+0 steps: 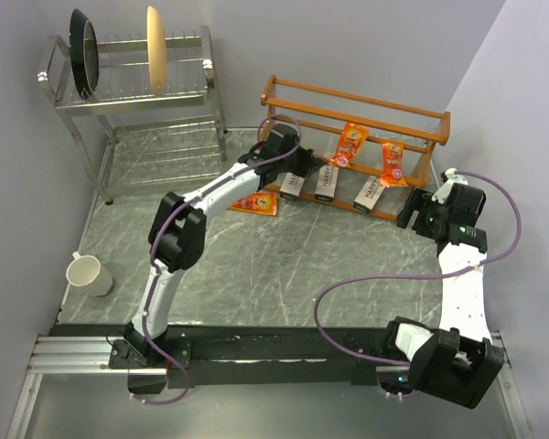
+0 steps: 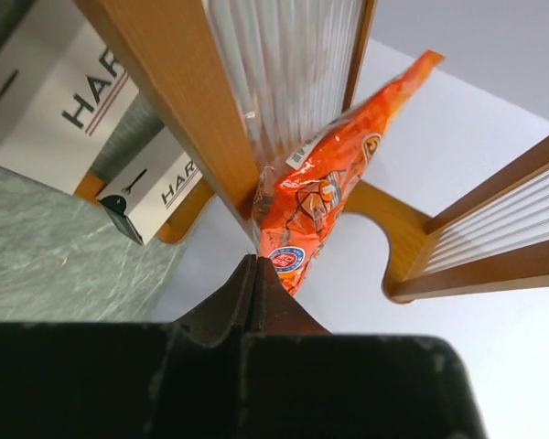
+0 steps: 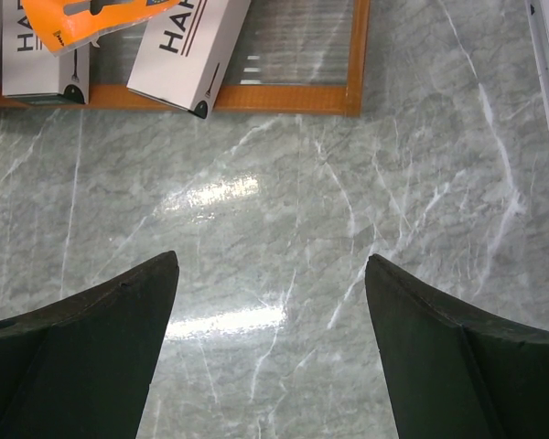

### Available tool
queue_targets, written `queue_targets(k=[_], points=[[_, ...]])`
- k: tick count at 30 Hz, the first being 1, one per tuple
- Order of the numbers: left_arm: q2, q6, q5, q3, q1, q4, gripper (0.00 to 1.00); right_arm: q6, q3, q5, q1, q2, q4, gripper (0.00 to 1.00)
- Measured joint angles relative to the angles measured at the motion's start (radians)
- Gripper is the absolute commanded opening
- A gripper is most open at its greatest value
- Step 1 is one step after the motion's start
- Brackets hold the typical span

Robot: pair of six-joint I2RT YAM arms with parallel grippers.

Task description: Place and organize the shaving razors onto the shelf

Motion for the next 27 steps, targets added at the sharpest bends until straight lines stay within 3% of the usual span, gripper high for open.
queue_targets(k=[7,9,11,15,16,21,27], points=[[-0.024,-0.01,-0.002,-0.003,0.025,0.004,0.04,0.004,0.0,-0.002,0.0,0.0,0.001,0.9],[-0.024,-0.017,-0.002,0.003,0.023,0.007,0.13,0.004,0.0,-0.002,0.0,0.0,0.001,0.9],[-0.024,-0.026,-0.002,0.005,0.018,0.007,0.35,0.004,-0.002,-0.002,0.0,0.0,0.002,0.9],[-0.025,-0.036,0.0,0.006,0.005,-0.001,0.54,0.004,-0.006,-0.002,0.0,0.0,0.003,0.9],[-0.027,-0.034,0.002,0.006,0.004,-0.01,0.65,0.004,-0.006,-0.002,0.0,0.0,0.004,0.9],[-0.102,0.039,0.035,-0.064,0.027,-0.049,0.83,0.004,-0.006,-0.002,-0.002,0.0,0.007,0.9],[-0.31,0.318,0.088,-0.246,0.174,-0.063,0.99,0.004,-0.006,-0.002,-0.006,0.0,0.007,0.9]])
